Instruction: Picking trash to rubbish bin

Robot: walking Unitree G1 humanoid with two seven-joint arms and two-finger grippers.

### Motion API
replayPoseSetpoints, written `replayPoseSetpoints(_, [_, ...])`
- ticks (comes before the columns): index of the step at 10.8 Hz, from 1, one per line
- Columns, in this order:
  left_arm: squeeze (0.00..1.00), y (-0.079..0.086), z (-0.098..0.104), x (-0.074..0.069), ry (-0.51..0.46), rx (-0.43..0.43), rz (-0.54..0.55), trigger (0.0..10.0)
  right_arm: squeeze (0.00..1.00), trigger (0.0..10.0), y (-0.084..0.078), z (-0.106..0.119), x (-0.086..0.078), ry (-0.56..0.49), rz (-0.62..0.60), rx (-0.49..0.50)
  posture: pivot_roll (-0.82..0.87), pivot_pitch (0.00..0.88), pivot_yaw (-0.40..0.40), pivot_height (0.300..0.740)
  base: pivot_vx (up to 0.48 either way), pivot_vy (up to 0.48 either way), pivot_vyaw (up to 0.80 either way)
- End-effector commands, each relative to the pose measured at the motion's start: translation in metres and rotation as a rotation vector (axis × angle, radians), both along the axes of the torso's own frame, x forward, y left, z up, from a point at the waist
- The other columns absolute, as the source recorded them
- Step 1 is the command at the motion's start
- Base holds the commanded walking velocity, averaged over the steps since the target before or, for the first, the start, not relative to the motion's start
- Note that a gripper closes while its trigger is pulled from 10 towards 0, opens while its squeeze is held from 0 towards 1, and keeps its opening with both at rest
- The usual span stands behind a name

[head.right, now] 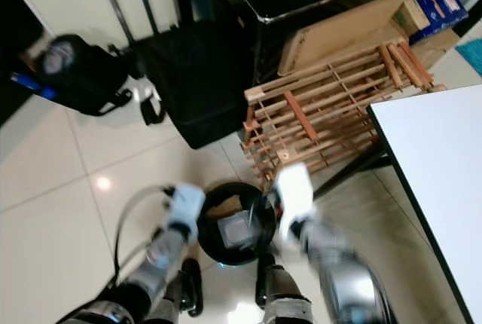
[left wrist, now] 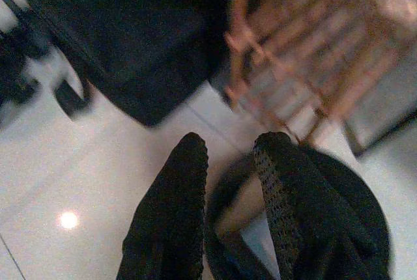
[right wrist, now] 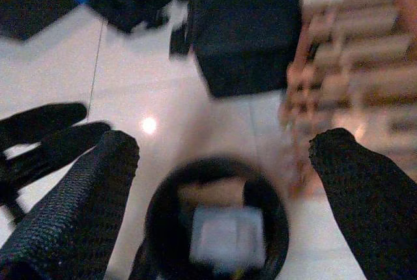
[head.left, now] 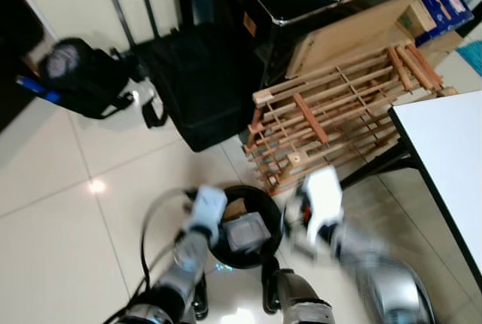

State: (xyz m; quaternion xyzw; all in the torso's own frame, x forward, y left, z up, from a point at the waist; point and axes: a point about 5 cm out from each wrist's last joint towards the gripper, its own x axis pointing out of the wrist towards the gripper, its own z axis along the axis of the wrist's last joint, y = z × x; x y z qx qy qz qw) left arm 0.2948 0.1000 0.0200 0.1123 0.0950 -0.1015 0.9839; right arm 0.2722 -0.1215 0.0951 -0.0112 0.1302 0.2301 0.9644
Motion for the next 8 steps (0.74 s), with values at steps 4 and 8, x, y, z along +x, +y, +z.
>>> replayPoseSetpoints(4, [0.0, 0.016, 0.036, 0.021, -0.159, -0.042, 0.087, 10.0, 0.0, 10.0, -0.006, 0.018, 0.025, -0.134, -0.124, 0.044, -0.09, 0.166, 0.014, 0.74, 0.0, 0.0, 0.0])
replayPoseSetpoints(8, [0.0, 0.023, 0.086, 0.037, -0.354, -0.073, 0.125, 10.0, 0.0, 10.0, -0.021, 0.039, 0.052, -0.299, -0.302, 0.02, -0.07, 0.107, 0.022, 0.74, 0.0, 0.0, 0.0])
